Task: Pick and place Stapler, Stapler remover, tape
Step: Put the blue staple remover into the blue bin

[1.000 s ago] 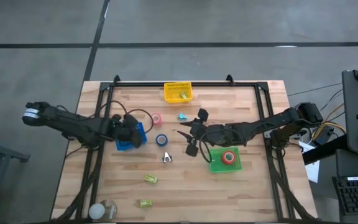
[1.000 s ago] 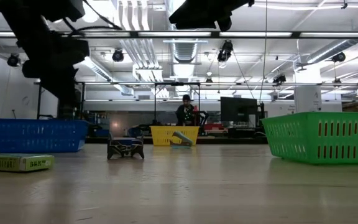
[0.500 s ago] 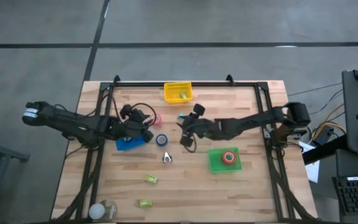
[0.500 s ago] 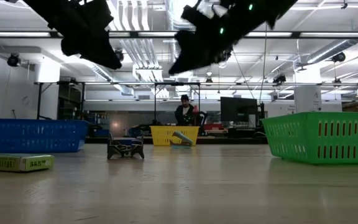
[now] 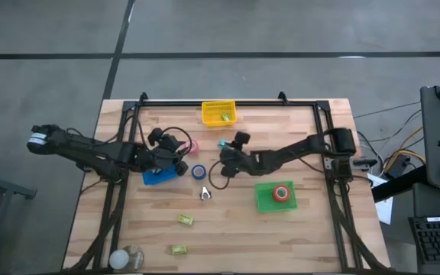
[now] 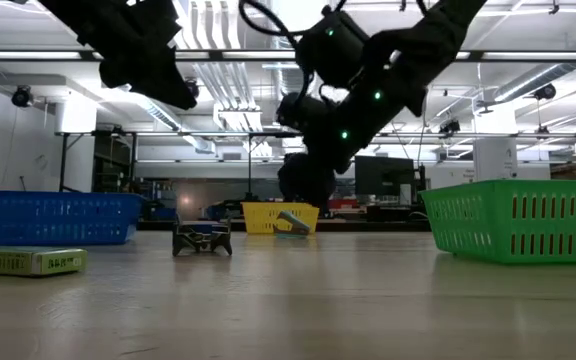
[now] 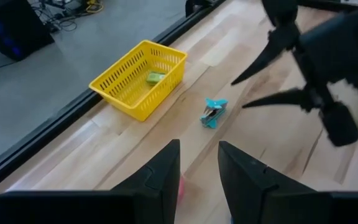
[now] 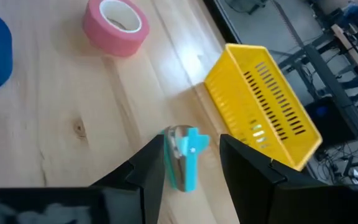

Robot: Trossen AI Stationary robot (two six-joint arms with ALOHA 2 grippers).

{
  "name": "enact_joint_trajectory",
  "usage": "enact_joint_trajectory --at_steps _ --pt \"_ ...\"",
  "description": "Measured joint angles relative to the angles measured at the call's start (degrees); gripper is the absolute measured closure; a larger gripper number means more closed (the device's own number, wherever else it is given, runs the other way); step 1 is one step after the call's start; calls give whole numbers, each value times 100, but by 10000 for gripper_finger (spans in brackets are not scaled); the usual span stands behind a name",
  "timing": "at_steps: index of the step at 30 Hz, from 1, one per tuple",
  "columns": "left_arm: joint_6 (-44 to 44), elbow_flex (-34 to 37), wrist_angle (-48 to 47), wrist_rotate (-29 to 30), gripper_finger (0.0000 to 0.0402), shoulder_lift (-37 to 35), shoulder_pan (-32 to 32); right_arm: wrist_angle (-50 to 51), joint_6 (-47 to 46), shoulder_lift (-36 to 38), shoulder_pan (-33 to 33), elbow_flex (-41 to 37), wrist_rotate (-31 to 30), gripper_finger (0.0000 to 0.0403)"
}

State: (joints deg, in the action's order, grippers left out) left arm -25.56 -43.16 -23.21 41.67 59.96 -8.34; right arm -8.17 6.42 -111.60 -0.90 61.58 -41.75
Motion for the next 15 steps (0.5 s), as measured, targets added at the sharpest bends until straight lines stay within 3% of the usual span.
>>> enact_joint_trajectory --at_steps 15 --pt "35 7 178 -20 291 0 0 -102 221 -557 197 267 -44 272"
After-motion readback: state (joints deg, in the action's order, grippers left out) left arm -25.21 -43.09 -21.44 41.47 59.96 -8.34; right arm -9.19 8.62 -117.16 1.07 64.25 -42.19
